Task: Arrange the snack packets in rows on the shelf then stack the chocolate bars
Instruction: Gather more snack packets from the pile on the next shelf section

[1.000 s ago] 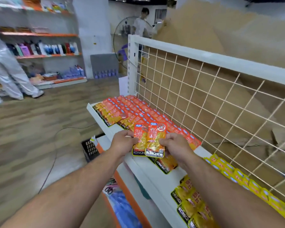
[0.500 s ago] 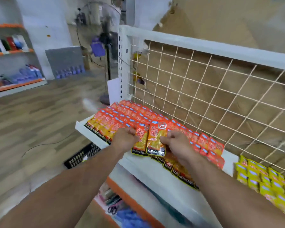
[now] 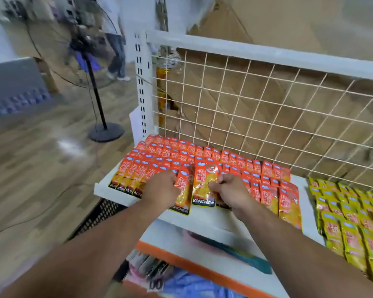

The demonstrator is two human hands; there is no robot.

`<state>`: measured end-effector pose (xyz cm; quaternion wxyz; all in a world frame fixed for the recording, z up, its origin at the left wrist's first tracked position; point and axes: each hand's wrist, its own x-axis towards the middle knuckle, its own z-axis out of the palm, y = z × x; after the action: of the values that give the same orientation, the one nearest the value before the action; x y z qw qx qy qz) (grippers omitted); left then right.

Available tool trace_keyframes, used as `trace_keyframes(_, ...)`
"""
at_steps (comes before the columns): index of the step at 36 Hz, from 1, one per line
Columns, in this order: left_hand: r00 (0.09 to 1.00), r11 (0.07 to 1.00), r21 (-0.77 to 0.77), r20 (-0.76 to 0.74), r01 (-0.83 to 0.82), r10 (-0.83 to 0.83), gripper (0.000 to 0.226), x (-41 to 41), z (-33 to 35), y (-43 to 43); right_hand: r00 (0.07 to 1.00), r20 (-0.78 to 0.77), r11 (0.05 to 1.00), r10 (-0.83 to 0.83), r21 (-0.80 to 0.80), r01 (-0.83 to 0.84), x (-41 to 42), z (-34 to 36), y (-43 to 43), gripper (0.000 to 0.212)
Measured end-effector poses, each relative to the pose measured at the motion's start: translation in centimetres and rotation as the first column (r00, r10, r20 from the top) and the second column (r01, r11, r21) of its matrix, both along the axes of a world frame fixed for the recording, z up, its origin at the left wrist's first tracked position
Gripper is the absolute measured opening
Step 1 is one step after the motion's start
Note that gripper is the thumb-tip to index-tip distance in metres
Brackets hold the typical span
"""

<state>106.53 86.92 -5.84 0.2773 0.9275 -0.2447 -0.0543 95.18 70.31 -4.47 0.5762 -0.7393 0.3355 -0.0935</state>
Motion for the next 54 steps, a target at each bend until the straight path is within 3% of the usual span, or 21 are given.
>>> trace_keyframes(9,0.993,0.996,0.062,0.093,0.067,-0.073,0.028,0.1,0.1,0.5,0.998,-0.024,0.998,-0.053,-0.033,0.052,-0.8,0.0,0.8,0.037)
trace_keyframes(22,0.959,0.996,-0.045,0.277,0.082,-0.067,0.035,0.9,0.8,1.0,0.992,-0.122,0.999,-0.028,-0.041,0.023,-0.3,-1.0,3.2,0.023)
trace_keyframes(26,0.953,0.995,-0.035,0.29,0.098,-0.084,0.034,0.7,0.4,1.3,0.985,-0.173,0.992,-0.026,-0.125,0.005,-0.1,-1.0,3.4,0.019)
trace_keyframes(34,0.943,0.992,0.018,0.31,0.126,-0.125,0.035,0.1,0.6,1.7,0.937,-0.35,0.863,-0.015,-0.478,-0.165,0.2,-0.3,4.2,0.025)
trace_keyframes(37,0.934,0.99,0.052,0.326,0.134,-0.144,0.038,-0.2,0.8,1.6,0.928,-0.371,0.827,-0.035,-0.532,-0.182,0.2,-0.2,4.6,0.015)
trace_keyframes(44,0.921,0.984,0.092,0.35,0.15,-0.173,0.038,-0.8,0.8,1.4,0.926,-0.373,0.742,-0.067,-0.639,-0.204,0.0,0.0,4.7,0.031)
trace_keyframes(51,0.897,0.968,0.14,0.367,0.207,-0.245,0.039,-1.7,0.9,0.7,0.95,-0.301,0.712,-0.083,-0.685,-0.155,-0.7,-0.5,4.2,0.021)
trace_keyframes(54,0.875,0.949,0.156,0.367,0.276,-0.315,0.042,-2.3,0.8,-0.2,0.954,-0.287,0.64,-0.089,-0.75,-0.167,-1.4,-0.5,3.6,0.026)
